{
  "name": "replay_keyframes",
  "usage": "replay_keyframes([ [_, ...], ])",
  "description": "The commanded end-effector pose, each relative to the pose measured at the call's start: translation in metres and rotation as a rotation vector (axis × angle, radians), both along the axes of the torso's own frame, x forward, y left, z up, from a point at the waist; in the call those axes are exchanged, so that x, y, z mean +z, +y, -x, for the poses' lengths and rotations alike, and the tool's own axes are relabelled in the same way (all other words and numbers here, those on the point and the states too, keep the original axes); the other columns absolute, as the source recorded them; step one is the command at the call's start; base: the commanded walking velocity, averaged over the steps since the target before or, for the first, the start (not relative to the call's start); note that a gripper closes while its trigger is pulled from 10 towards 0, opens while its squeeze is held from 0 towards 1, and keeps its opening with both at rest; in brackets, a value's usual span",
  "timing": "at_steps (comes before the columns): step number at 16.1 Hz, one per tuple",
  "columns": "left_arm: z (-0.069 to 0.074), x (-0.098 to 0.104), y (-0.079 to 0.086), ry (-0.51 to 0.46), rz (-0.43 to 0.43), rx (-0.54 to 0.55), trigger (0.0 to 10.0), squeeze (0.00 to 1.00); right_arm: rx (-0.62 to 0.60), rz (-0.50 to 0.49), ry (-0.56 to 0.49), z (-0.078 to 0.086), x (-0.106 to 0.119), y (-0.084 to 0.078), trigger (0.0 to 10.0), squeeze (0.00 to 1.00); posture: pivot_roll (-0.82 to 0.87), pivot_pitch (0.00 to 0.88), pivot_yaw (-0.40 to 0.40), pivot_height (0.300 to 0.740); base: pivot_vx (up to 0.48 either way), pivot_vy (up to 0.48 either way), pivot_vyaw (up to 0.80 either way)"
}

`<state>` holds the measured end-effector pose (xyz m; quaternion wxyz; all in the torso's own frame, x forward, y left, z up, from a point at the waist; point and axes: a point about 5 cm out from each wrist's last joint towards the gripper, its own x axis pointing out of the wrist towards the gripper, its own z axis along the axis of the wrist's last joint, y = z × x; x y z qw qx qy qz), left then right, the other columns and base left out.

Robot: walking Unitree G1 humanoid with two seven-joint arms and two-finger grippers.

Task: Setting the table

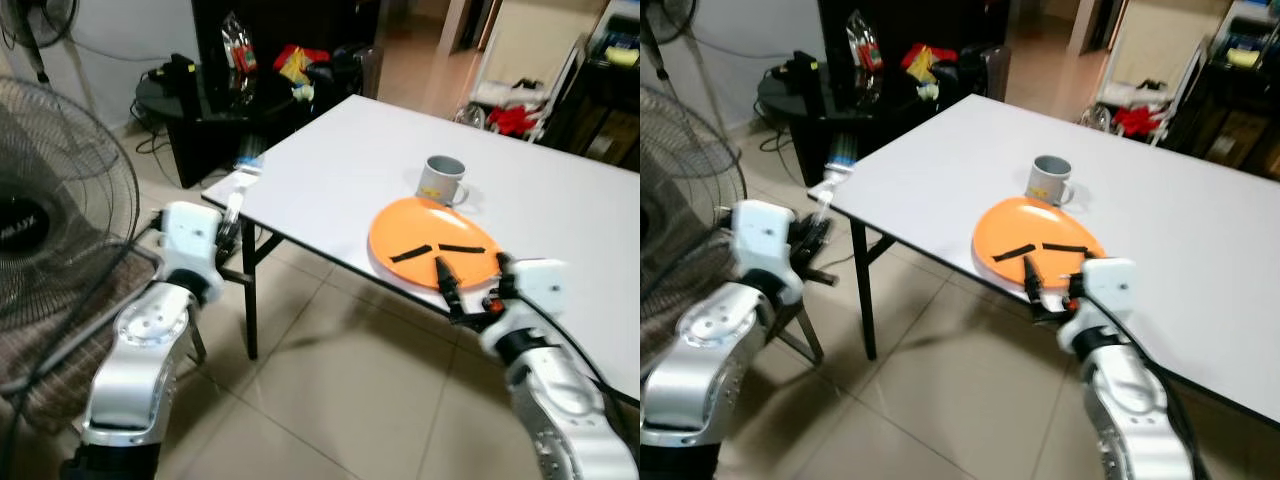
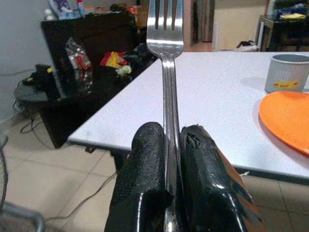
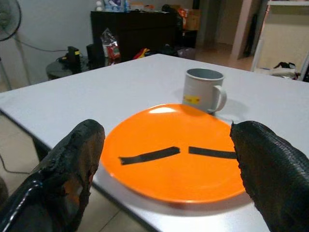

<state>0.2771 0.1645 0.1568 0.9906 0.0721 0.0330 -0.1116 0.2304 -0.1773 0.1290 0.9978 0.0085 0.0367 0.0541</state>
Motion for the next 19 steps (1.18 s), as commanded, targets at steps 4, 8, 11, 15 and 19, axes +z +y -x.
replay_keyframes([
  [4,-0.002,0.005,0.003,-0.024,-0.017,-0.013,10.0,0.00,0.024,-0.003,-0.024,0.000,0.005,0.007,10.0,0.00,0.02,0.000,-0.032,0.740,0.344,0.000,-0.80],
  [8,-0.002,0.005,0.000,-0.021,-0.015,-0.044,10.0,0.00,0.014,-0.013,-0.022,0.004,0.005,0.006,10.0,0.00,0.02,0.000,-0.026,0.740,0.347,0.000,-0.14],
  [11,-0.001,0.002,-0.002,-0.012,-0.015,-0.062,10.0,0.00,0.022,-0.022,-0.021,0.008,0.005,0.008,10.0,0.00,0.01,0.000,-0.021,0.740,0.341,0.000,-0.80],
  [15,0.001,0.001,-0.005,0.002,-0.016,-0.108,10.0,0.00,0.020,-0.043,-0.008,0.011,0.005,0.009,10.0,0.00,0.00,0.000,-0.013,0.740,0.166,0.000,-0.20],
  [19,0.007,-0.008,-0.018,0.069,-0.027,-0.219,10.0,0.00,0.020,-0.044,0.022,0.017,0.006,0.006,10.0,0.00,-0.01,0.000,-0.003,0.740,0.000,0.000,0.00],
])
